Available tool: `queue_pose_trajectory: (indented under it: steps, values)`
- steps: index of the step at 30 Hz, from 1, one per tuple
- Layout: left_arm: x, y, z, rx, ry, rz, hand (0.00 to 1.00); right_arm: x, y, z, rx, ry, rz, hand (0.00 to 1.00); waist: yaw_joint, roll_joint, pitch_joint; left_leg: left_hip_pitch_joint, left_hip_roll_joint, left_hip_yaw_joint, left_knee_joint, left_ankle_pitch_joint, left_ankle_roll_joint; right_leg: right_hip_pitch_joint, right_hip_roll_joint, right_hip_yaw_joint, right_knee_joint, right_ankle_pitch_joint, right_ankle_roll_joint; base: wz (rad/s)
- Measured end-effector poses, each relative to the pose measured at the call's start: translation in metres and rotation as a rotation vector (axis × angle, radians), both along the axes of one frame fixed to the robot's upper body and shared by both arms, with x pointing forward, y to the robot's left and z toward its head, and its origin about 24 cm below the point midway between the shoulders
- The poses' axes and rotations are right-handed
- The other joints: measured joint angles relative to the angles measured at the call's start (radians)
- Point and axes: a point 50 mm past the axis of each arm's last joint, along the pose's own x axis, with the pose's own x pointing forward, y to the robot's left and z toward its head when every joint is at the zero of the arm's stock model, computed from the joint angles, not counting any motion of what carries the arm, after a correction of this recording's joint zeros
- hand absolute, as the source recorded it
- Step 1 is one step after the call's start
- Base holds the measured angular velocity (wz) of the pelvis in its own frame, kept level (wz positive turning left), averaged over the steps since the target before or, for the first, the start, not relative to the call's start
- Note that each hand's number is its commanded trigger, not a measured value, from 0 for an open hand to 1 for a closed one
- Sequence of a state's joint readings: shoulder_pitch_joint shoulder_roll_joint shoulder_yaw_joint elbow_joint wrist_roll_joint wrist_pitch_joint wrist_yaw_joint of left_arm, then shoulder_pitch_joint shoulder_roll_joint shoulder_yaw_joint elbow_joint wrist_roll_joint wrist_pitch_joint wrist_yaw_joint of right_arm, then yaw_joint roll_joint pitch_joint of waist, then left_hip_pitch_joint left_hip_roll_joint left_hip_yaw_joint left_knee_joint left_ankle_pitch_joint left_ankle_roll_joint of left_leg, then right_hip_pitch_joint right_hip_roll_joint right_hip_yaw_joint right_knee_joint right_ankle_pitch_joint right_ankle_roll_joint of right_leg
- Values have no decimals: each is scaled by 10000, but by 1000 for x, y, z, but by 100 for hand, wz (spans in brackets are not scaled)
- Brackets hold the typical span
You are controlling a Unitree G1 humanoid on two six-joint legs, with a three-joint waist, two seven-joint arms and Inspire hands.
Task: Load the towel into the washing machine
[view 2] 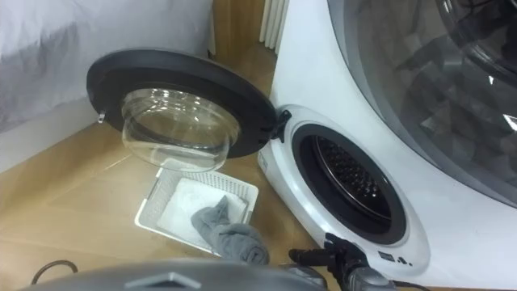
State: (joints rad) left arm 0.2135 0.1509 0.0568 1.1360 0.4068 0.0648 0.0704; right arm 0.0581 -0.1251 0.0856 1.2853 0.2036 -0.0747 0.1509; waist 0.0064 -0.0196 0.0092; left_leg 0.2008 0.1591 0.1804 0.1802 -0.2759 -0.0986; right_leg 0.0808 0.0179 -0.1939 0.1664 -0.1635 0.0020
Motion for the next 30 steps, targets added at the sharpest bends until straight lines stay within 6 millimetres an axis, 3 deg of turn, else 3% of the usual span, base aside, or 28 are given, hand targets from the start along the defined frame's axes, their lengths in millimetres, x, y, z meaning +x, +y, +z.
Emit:
queue_pose_trajectory:
  steps: [11, 17, 19, 26, 30]
  values:
    - [3, 0, 0, 140, -45, -296, 0, 4, 0, 1, 42, -94, 63, 0, -7, -1, -24, -13, 1, 47, 17, 0, 0, -13, -1, 14, 0, 0, 0, 0]
    - [14, -1, 1, 323, -332, -686, 0, 8, 1, 1, 26, -165, 168, 0, -23, 37, -80, -370, -8, -7, 129, 0, 0, -317, -41, -53, 75, 5, -3, 3]
    - [31, -1, 4, 500, -1032, -816, 0, 13, 0, 2, -8, -262, 271, 0, -26, 89, -83, -728, -28, -215, 184, 1, 2, -671, -90, -114, 220, 18, -10, 11]
    - [92, -10, 14, 582, -3076, -1572, 0, 39, 2, 6, -168, -624, 1312, 0, -48, 226, -34, -1775, -209, -208, 286, 93, 155, -1890, -354, -199, 783, 41, -3, 2]
    - [120, -26, 18, 239, -3733, -2337, 0, 58, 6, 10, -308, -995, 1917, 0, -38, 291, 105, -2519, -388, -148, 500, 152, 255, -2873, -560, -14, 1315, 64, 4, -10]
